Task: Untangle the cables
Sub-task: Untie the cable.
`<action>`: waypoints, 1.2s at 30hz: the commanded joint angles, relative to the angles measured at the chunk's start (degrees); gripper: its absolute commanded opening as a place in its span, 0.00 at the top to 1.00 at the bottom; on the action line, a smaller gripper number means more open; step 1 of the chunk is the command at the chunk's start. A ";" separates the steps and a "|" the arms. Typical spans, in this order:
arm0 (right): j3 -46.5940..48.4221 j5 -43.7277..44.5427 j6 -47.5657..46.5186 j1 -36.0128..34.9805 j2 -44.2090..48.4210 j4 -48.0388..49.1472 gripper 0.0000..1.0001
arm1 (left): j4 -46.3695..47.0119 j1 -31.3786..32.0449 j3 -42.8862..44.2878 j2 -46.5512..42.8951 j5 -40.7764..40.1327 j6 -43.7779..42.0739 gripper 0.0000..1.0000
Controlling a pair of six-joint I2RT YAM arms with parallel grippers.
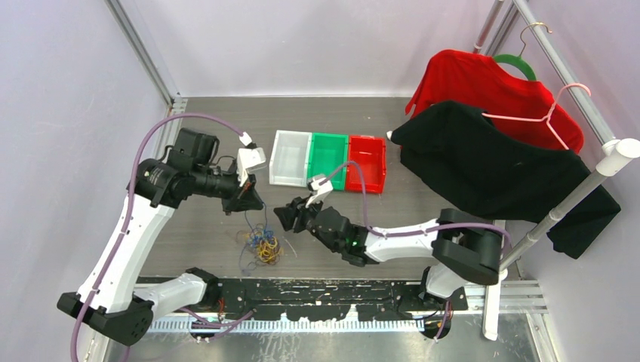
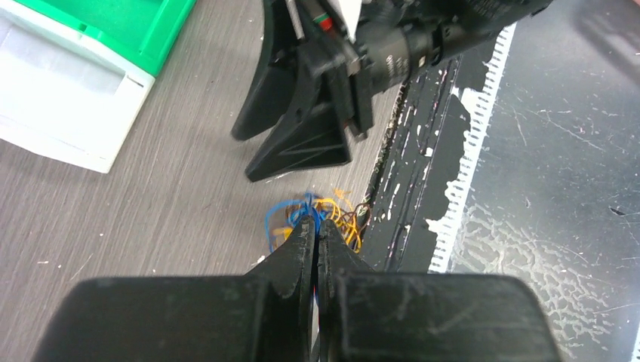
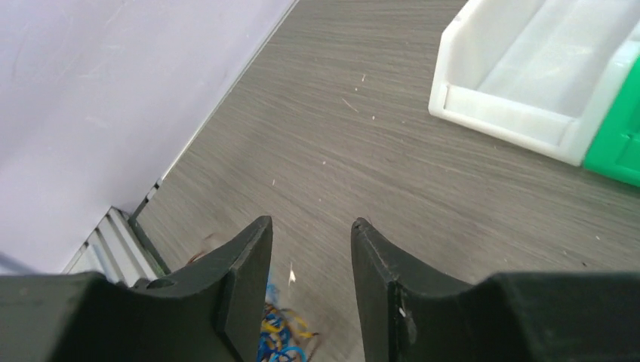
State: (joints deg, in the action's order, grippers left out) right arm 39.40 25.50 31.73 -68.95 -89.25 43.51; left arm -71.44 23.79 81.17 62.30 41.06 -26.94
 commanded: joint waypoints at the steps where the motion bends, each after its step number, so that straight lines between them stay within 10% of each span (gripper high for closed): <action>1: -4.61 -3.93 1.26 -0.12 6.84 3.11 0.50 | 2.31 0.38 0.09 -2.47 -1.57 1.03 1.00; 30: 4.51 -3.83 -3.99 -2.15 -0.48 5.18 0.48 | 3.43 1.96 -1.98 -3.60 -3.59 5.41 1.00; 36: -2.24 1.46 -3.14 -2.16 5.58 2.31 0.33 | 3.65 2.05 -1.98 -3.77 -3.49 5.74 1.00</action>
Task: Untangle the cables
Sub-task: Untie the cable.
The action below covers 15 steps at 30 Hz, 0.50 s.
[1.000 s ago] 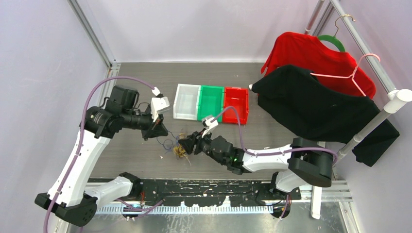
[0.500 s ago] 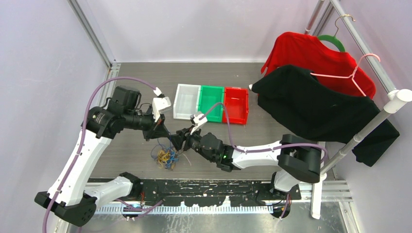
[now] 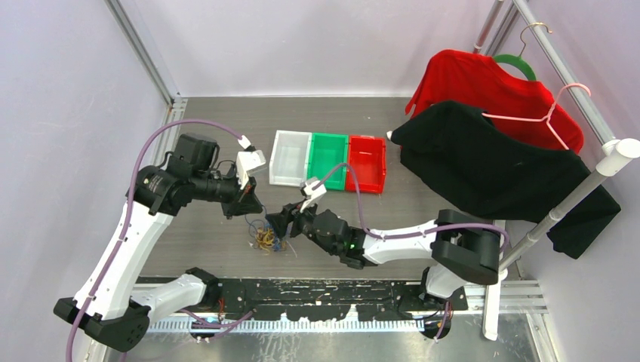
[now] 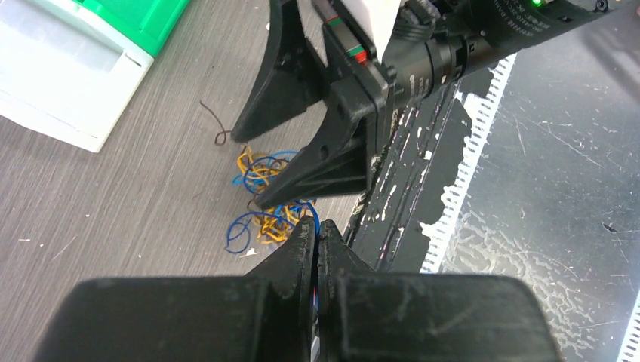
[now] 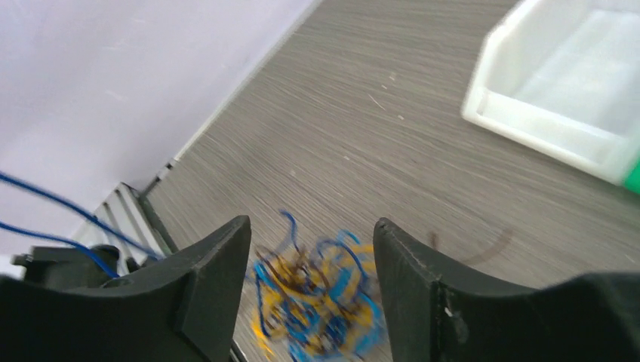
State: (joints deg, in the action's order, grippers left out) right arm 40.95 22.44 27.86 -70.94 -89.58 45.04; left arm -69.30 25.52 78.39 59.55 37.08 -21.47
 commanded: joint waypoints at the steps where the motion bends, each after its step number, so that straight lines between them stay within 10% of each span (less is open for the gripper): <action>1: -5.09 5.50 0.83 -0.12 7.12 0.34 0.31 | 1.53 0.32 0.78 -1.09 0.39 0.28 1.00; 15: -2.87 -9.88 -10.14 -2.99 10.12 -1.11 0.25 | 2.19 0.58 0.84 -0.04 -0.71 1.19 1.00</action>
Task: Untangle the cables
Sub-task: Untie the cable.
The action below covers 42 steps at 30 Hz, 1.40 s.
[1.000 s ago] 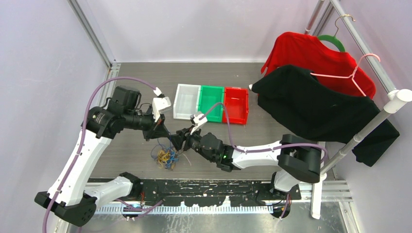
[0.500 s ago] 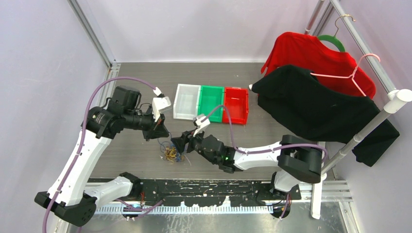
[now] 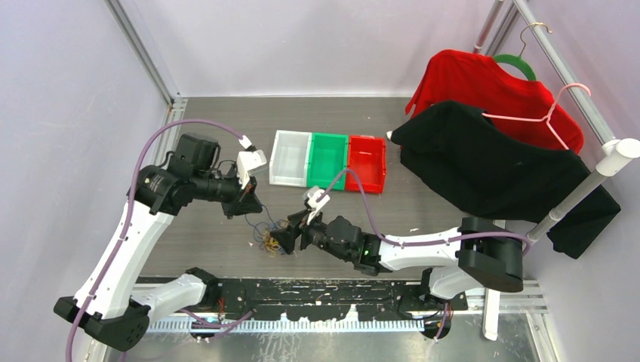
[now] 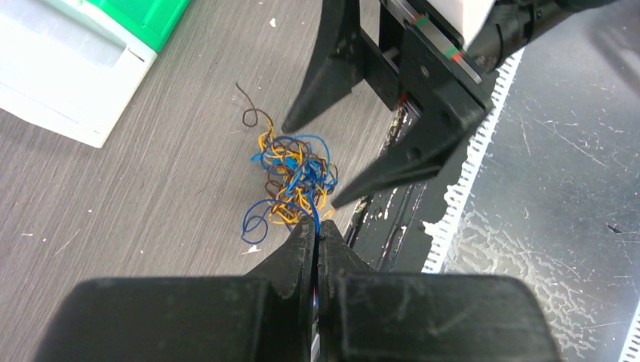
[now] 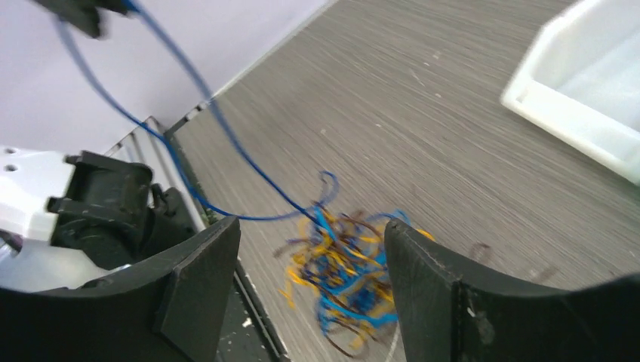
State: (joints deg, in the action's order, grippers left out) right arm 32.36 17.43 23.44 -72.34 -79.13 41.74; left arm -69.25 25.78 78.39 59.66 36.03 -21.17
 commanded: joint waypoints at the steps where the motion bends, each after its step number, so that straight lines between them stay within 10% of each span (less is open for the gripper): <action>1: 7.00 -3.92 -5.98 -1.74 -0.89 1.67 0.26 | 2.13 0.32 0.93 -0.16 0.42 0.97 1.00; 24: 17.63 11.10 -10.28 -1.60 -17.13 9.37 0.57 | -0.42 1.06 9.16 1.45 7.36 6.59 1.00; 42: 8.06 13.44 -0.87 0.18 -26.39 17.80 0.50 | 1.09 1.07 42.29 7.94 0.72 12.09 1.00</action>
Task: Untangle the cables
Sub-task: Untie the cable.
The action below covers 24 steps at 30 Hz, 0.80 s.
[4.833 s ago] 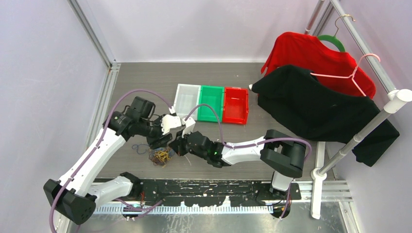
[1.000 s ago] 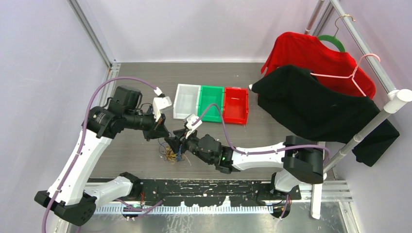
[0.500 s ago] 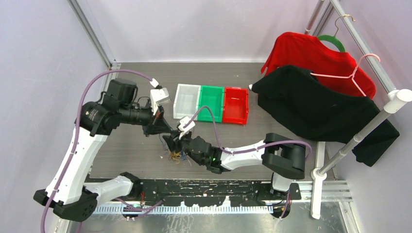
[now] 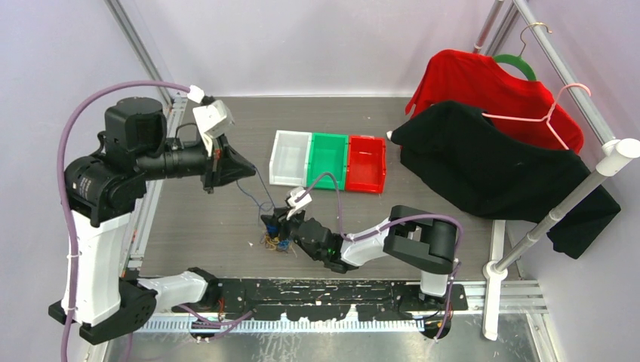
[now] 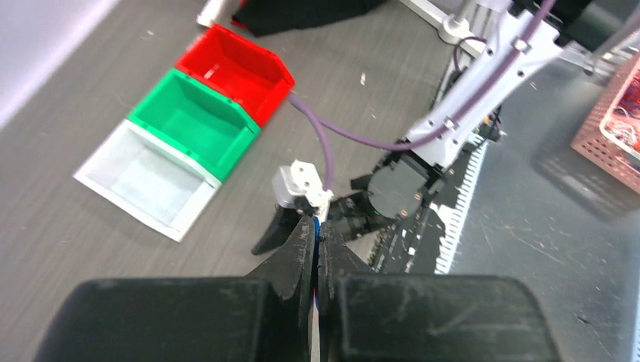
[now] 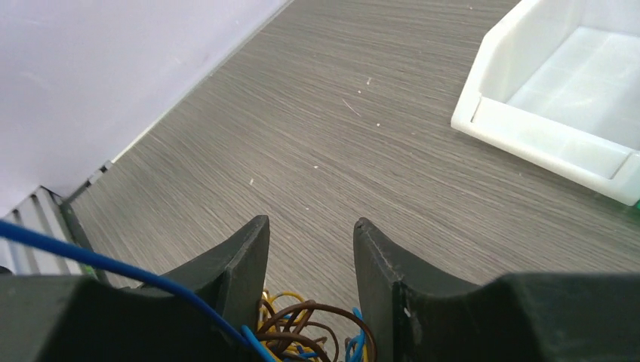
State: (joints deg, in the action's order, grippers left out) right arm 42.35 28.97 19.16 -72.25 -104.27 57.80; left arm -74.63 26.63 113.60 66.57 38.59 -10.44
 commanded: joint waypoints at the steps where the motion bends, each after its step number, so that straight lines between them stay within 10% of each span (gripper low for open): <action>1: -2.38 2.16 4.10 0.09 -1.48 1.99 0.49 | 7.27 0.19 8.88 1.50 -3.53 1.16 1.00; 14: -5.33 3.53 4.60 -0.52 -3.86 5.57 0.37 | 35.01 0.24 17.09 1.82 -27.83 -1.74 1.00; 24: -5.34 1.27 4.70 -0.24 5.20 2.41 0.33 | 34.35 0.22 12.05 0.33 -26.18 -0.89 1.00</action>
State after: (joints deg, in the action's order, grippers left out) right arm 35.97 30.72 23.94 -72.53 -107.39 59.99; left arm -42.92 26.63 129.27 67.75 13.28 -11.38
